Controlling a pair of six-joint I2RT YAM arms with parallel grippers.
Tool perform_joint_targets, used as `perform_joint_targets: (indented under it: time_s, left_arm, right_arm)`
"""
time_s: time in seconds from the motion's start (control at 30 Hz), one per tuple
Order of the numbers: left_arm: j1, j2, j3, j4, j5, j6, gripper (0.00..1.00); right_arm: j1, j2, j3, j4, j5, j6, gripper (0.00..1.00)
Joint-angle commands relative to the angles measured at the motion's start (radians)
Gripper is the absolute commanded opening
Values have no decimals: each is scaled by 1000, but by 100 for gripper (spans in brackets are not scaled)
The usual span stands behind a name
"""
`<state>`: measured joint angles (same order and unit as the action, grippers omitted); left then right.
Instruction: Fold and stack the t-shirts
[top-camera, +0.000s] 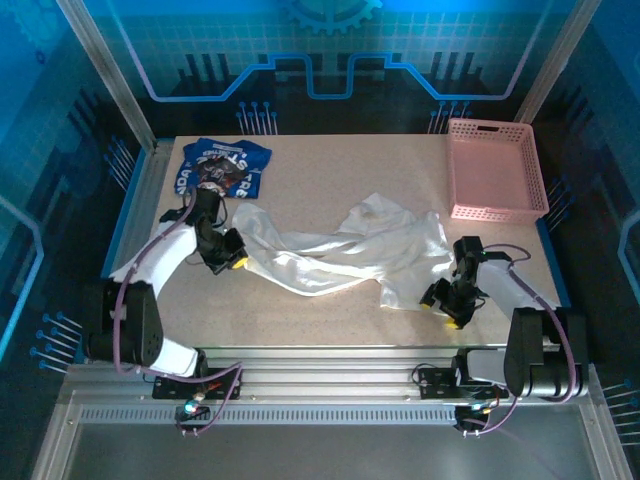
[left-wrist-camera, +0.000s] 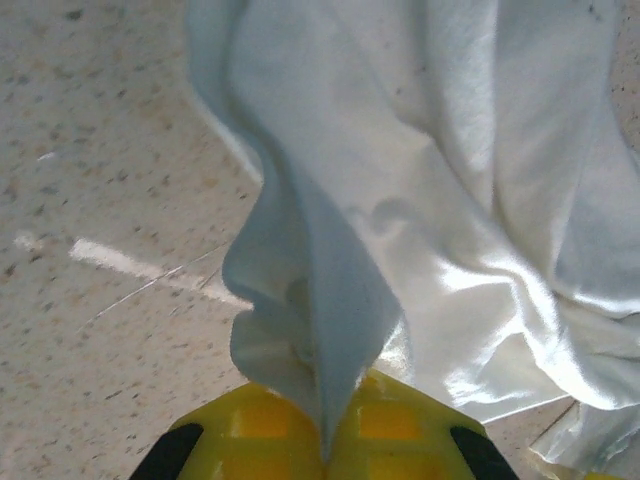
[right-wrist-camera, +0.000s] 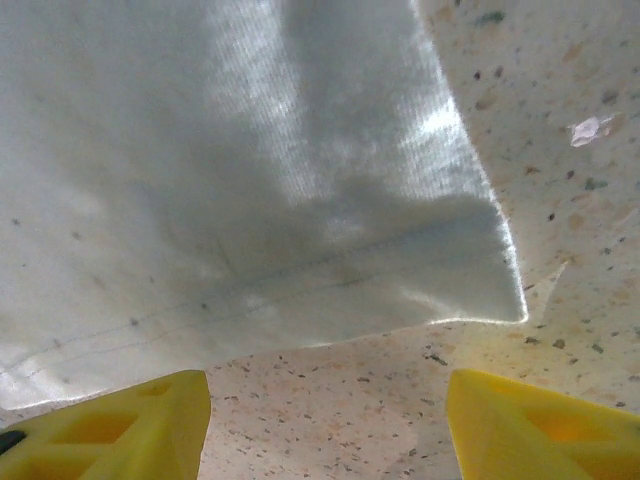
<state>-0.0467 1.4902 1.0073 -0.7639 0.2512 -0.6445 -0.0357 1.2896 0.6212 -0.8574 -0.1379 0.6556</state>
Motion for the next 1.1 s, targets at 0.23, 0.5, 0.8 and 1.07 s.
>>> perform_joint_targets:
  time_s: [0.23, 0.5, 0.8, 1.07]
  left_arm:
    - [-22, 352, 366, 16, 108, 54, 16]
    - [11, 210, 318, 59, 75, -5, 74]
    - [67, 184, 174, 225, 161, -76, 74]
    - [11, 331, 335, 170, 173, -100, 71]
  right_arm:
    - [-25, 74, 58, 18, 21, -58, 65]
    - [-25, 46, 50, 4, 20, -63, 66]
    - [-26, 40, 49, 7, 9, -64, 66]
    - [-26, 39, 43, 12, 1, -63, 66]
